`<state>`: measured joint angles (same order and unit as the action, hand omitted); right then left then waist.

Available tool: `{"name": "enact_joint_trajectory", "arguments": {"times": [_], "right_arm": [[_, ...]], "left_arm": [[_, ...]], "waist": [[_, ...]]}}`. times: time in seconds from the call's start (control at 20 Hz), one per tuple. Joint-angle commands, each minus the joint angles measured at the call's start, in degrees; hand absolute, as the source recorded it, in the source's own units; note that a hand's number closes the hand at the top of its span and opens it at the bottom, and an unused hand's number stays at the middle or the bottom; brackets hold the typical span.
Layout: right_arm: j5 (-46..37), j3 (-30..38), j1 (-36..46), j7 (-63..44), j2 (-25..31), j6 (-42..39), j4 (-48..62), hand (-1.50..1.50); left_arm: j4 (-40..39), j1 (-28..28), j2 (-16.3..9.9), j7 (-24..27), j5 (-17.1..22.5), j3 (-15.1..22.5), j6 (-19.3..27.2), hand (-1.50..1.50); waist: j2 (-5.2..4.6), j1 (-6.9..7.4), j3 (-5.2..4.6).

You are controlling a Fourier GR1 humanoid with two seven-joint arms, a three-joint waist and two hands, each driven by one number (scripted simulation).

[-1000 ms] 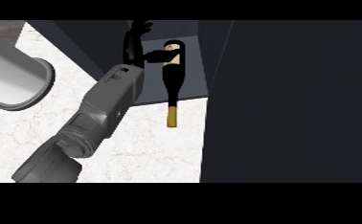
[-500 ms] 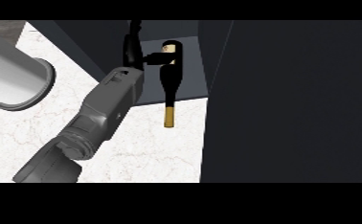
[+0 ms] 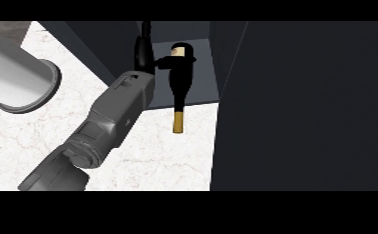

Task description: Pick up the wine, place it into the cabinet and close the cabinet

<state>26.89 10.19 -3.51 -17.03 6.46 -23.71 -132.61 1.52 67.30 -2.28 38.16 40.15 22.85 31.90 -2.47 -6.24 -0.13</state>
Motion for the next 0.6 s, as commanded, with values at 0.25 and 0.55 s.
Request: {"name": "enact_joint_trajectory", "arguments": {"times": [0.25,0.55], "right_arm": [[0.4,0.3,1.9,-0.4,-0.1,1.3,0.1,-1.50],[-0.3,-1.0,-1.7,-0.9,-1.2,1.2,-1.7,-1.50]], "left_arm": [[2.4,0.3,2.2,2.5,0.6,-1.6,-1.5,-1.50],[8.3,-3.3,2.3,8.0,1.6,-2.5,-2.8,-1.50]], "waist": [[0.62,1.26,0.05],[1.16,1.11,0.08]]}}
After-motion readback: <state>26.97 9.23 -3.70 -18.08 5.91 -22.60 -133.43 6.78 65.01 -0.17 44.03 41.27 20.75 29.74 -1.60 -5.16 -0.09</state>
